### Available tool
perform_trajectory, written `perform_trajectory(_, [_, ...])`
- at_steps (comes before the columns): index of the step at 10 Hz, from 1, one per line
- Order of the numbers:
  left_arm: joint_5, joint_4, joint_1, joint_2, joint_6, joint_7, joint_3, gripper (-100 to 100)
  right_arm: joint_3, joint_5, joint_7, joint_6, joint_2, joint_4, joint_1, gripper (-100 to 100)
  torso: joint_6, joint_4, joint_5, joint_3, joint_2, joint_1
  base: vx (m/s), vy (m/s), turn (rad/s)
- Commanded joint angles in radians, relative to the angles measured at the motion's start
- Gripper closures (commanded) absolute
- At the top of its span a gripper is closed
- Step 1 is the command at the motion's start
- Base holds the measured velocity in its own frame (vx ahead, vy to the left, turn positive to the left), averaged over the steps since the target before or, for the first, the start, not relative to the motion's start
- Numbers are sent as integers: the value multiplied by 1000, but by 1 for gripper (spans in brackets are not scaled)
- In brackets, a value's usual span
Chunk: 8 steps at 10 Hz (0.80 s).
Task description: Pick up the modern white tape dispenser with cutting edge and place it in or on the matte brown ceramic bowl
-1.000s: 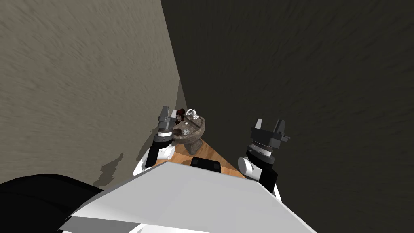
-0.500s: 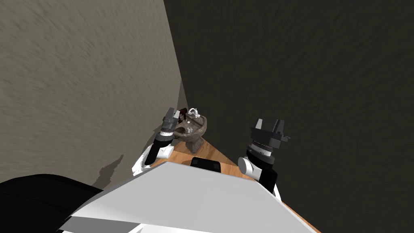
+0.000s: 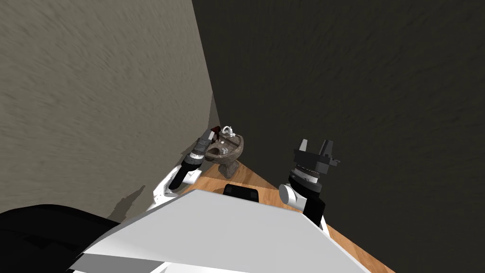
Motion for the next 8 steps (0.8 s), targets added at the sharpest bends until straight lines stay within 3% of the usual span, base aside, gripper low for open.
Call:
perform_trajectory(1, [-8,8,-1,37,1,-2,-5,-100,0,0,0,0,0,0,0,0,0,0,0,0,0,0,-86,76,-53])
perform_trajectory(2, [-19,29,-7,73,1,-1,-7,-100,0,0,0,0,0,0,0,0,0,0,0,0,0,-1,-84,75,-111])
perform_trajectory(3, [-19,29,-7,82,1,-1,-7,-100,0,0,0,0,0,0,0,0,0,0,0,0,0,-1,-59,55,-44])
perform_trajectory(7, [-55,99,-20,208,6,-1,-14,-100,0,0,0,0,0,0,0,0,-1,0,0,0,-1,-2,-76,63,-108])
perform_trajectory(8, [-55,99,-20,219,6,-1,-14,-100,0,0,0,0,0,0,0,0,0,0,-1,-1,-1,-3,-46,29,-59])
